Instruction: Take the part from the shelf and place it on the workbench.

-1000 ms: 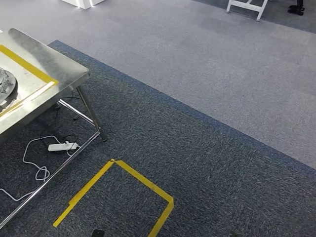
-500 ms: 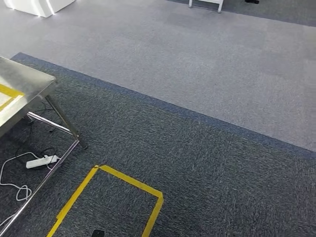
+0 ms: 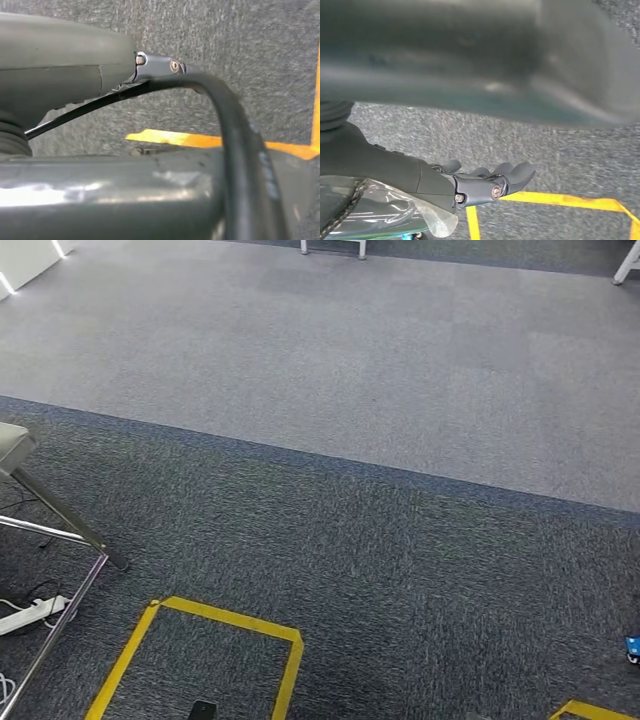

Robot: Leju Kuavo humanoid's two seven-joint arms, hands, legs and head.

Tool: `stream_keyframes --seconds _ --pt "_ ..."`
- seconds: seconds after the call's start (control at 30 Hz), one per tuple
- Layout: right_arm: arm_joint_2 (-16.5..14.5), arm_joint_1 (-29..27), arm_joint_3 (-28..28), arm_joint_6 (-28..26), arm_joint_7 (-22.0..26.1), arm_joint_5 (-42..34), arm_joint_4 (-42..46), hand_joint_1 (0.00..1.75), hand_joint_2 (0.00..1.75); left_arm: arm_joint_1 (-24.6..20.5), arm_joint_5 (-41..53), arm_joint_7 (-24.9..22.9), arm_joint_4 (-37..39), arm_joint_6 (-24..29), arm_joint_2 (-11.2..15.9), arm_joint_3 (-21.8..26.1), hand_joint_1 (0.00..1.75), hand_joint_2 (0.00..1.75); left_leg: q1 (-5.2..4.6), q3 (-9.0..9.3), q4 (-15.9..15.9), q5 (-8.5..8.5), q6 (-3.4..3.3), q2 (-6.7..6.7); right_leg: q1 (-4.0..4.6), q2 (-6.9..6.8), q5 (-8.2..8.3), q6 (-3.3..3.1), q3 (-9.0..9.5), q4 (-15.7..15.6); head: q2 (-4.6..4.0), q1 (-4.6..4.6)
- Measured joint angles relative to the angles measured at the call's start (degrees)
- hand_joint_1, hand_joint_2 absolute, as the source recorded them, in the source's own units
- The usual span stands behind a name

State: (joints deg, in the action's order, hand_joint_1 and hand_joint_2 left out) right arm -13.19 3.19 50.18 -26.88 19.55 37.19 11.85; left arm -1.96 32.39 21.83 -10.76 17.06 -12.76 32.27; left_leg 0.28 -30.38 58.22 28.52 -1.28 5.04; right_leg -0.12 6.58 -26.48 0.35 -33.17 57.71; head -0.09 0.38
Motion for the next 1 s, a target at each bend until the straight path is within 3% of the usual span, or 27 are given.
stream_keyframes --seconds 0.03,0.1,0.13,0.2,0.27,0.3,0.33,0.4,0.47,0.53,0.57,0.63,0.7,0.77,0.8,0.83,0.87,0.93,1.0 --pt "0.01 -0.08 0.01 0.00 -0.03 0.09 0.00 0.00 0.00 -0.05 -0.07 0.14 -0.01 -0.05 -0.04 0.01 0.00 0.00 0.00 0.04 -0.30 -0.13 0.00 -0.58 -0.19 0.53 0.18 0.40 -0.43 -0.08 0.00 0.00" --pt "0.01 -0.25 0.01 0.07 -0.16 0.57 0.00 0.00 0.00 -0.25 -0.50 0.51 -0.05 -0.27 -0.22 0.06 0.00 0.00 0.15 0.27 -1.04 -0.63 -0.37 -1.97 -0.16 -0.99 -0.49 1.00 -1.44 1.00 0.00 0.16" --pt "0.01 -0.20 -0.02 0.20 -0.26 1.10 0.00 0.00 0.00 -0.41 -0.91 0.67 -0.07 -0.41 -0.35 0.12 0.00 0.00 0.26 0.37 -1.39 -0.85 -0.57 -2.81 -0.10 -2.53 -1.72 1.29 -2.54 2.93 0.00 0.34" --pt "0.02 0.18 -0.18 0.74 -0.59 2.80 0.00 0.00 0.00 -0.83 -2.28 0.64 -0.11 -0.57 -0.51 0.45 0.00 0.00 0.18 0.37 -1.53 -0.89 -0.78 -4.60 -0.23 -5.35 -5.37 1.89 -5.75 9.65 0.00 0.60" --pt "0.03 0.42 -0.86 1.33 -1.35 5.55 0.00 0.00 0.00 -1.76 -4.42 -0.14 -0.21 -0.89 -0.44 1.42 0.00 0.00 0.15 0.31 -1.50 -0.86 -0.76 -6.40 -0.63 -6.12 -7.10 2.47 -8.23 14.97 0.00 0.61" --pt "0.03 0.47 -1.58 1.61 -1.93 7.42 0.00 0.00 0.00 -2.54 -5.80 -1.01 -0.35 -1.29 -0.24 2.25 0.00 0.00 0.17 0.29 -1.48 -0.83 -0.68 -7.16 -0.86 -6.38 -6.43 2.69 -8.04 14.86 0.00 0.62" --pt "0.02 0.60 -2.48 1.86 -2.53 9.21 0.00 0.00 0.00 -3.47 -7.01 -2.10 -0.55 -1.80 0.09 3.17 0.00 0.00 0.21 0.33 -1.46 -0.79 -0.53 -7.83 -1.07 -6.78 -4.86 2.84 -6.63 12.50 0.00 0.62" --pt "-0.16 1.39 -4.51 2.47 -3.63 12.27 0.00 0.00 0.00 -5.56 -8.80 -4.64 -1.06 -2.62 1.14 4.92 0.00 0.00 0.16 0.48 -1.40 -0.60 0.08 -9.01 -1.19 -8.75 -1.70 2.88 -2.05 4.68 0.00 0.64" --pt "-0.51 2.46 -6.32 2.86 -4.57 14.02 0.00 0.00 0.00 -7.59 -9.45 -6.61 -1.51 -2.65 2.33 6.19 0.00 0.00 -0.05 0.60 -1.28 -0.45 0.89 -9.88 -0.95 -10.04 -0.63 2.11 0.54 0.15 0.00 0.41" --pt "-0.73 2.95 -7.68 2.73 -5.27 14.93 0.00 0.00 0.00 -9.22 -9.69 -7.61 -1.84 -2.20 3.03 7.07 0.00 0.00 -0.02 0.75 -1.27 -0.46 1.56 -10.55 -0.63 -9.41 -0.65 1.03 0.53 -0.19 0.00 0.15" --pt "-0.77 2.94 -8.12 2.56 -5.43 15.08 0.00 0.00 0.00 -9.77 -9.75 -7.79 -1.97 -1.93 3.15 7.39 0.00 0.00 0.16 0.82 -1.14 -0.25 1.90 -10.40 -0.60 -9.00 -0.57 0.60 0.50 -0.25 0.00 0.12" --pt "-0.80 2.96 -8.68 2.29 -5.48 15.07 0.00 0.00 0.00 -10.29 -9.92 -7.87 -2.17 -1.45 3.36 7.98 0.00 0.00 0.45 -0.15 1.49 1.77 2.38 -8.55 -0.63 -7.97 -0.34 -0.24 0.50 -0.43 0.00 -0.02" --pt "-0.86 3.08 -9.02 2.16 -5.41 14.99 0.00 0.00 0.00 -10.27 -10.09 -7.86 -2.22 -1.21 3.53 8.49 0.00 0.00 0.51 -3.33 8.68 5.65 2.41 -6.21 -0.53 -6.65 -0.21 -0.84 0.43 -0.47 0.00 -0.22" --pt "-0.91 3.08 -9.25 2.17 -5.34 14.96 0.00 0.00 0.00 -10.14 -10.15 -7.85 -2.22 -1.00 3.64 8.83 0.00 0.00 0.48 -6.60 15.39 7.83 2.19 -5.53 -0.26 -5.08 -0.19 -1.09 0.41 -0.43 0.00 -0.26" --pt "-0.93 3.00 -9.32 2.18 -5.30 14.94 0.00 0.00 0.00 -10.14 -10.14 -7.80 -2.22 -0.80 3.69 8.96 0.00 0.00 0.46 -7.16 16.08 7.21 2.01 -5.43 -0.13 -4.24 -0.20 -1.12 0.47 -0.40 0.00 -0.25" --pt "-0.93 2.94 -9.34 2.18 -5.25 14.93 0.00 0.00 0.00 -10.19 -10.11 -7.73 -2.23 -0.56 3.73 9.05 0.00 0.00 0.44 -6.68 14.40 5.42 1.78 -5.20 -0.05 -3.41 -0.21 -1.12 0.56 -0.35 0.00 -0.25" --pt "-0.94 2.91 -9.38 2.17 -5.20 14.92 0.00 0.00 0.00 -10.26 -10.07 -7.61 -2.25 -0.29 3.76 9.13 0.00 0.00 0.43 -5.44 10.94 2.90 1.51 -4.52 -0.01 -2.60 -0.23 -1.10 0.65 -0.29 0.00 -0.25" --pt "-1.03 2.98 -9.53 2.14 -5.11 14.92 -0.01 0.00 0.00 -10.40 -9.96 -7.41 -2.28 0.17 3.82 9.25 0.00 0.00 0.53 -2.73 3.72 -0.82 1.01 -1.63 0.04 -1.16 -0.32 -0.89 0.54 -0.04 0.00 -0.21" --pt "-1.10 3.04 -9.70 2.06 -5.11 14.99 -0.02 0.00 0.00 -10.59 -9.85 -7.30 -2.31 0.59 3.83 9.32 0.00 0.00 0.54 -1.68 0.64 -1.31 0.97 0.07 -0.12 0.07 -0.22 -0.29 -0.11 0.18 0.00 -0.21"
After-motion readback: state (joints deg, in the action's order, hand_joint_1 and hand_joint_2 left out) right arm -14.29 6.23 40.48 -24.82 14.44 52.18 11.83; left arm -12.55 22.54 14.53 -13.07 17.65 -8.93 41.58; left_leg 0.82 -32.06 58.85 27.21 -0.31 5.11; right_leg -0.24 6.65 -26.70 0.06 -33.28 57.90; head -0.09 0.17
